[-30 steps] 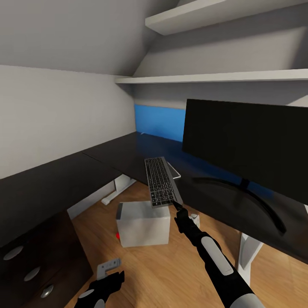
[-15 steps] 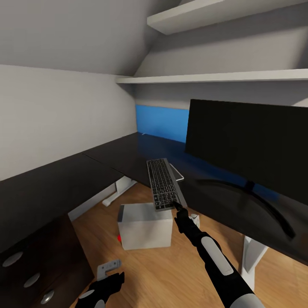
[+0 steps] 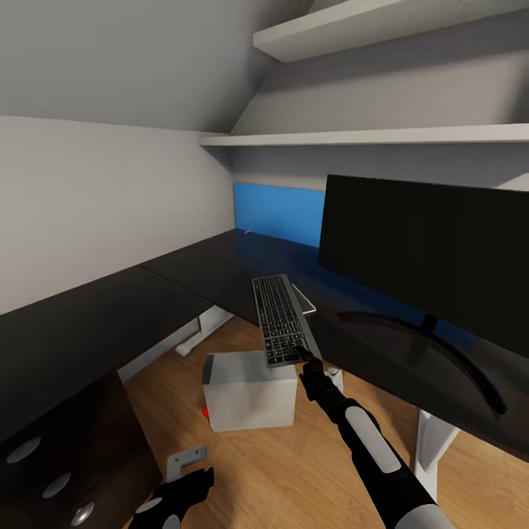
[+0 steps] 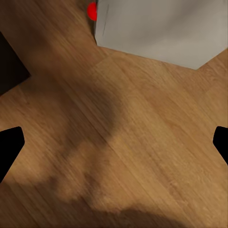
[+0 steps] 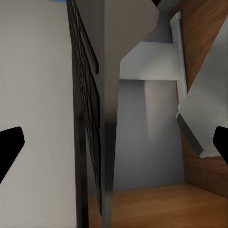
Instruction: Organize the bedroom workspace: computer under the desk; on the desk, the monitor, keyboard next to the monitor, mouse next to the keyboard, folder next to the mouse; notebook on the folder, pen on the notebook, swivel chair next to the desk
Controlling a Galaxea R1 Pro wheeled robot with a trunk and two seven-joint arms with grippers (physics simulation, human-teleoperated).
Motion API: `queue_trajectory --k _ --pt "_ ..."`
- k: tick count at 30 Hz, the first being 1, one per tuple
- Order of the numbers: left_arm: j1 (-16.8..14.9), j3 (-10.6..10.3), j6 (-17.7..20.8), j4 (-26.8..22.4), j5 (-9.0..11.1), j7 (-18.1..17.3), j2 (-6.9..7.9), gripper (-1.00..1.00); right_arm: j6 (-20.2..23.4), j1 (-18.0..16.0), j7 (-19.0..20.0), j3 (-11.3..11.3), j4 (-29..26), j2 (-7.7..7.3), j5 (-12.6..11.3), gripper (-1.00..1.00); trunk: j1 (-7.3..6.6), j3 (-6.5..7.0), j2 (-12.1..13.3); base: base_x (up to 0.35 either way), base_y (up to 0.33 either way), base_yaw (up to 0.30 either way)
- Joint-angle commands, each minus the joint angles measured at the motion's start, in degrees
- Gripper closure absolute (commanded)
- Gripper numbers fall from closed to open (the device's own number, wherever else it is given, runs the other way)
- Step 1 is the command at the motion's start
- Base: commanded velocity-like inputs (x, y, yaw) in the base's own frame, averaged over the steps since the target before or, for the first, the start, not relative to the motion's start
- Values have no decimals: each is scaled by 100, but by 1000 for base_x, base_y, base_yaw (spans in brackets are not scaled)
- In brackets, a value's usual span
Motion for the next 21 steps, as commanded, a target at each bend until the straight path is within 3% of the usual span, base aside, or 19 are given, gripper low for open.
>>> queue_trajectory --k 1,21 --pt "-3 -9 10 -7 60 53 2 -100 11 -3 6 -1 0 0 -41 -100 -1 -5 -3 0 0 0" --pt "-3 -9 7 -7 59 46 2 -100 11 -3 6 5 0 5 -41 -100 -1 -5 -3 0 0 0"
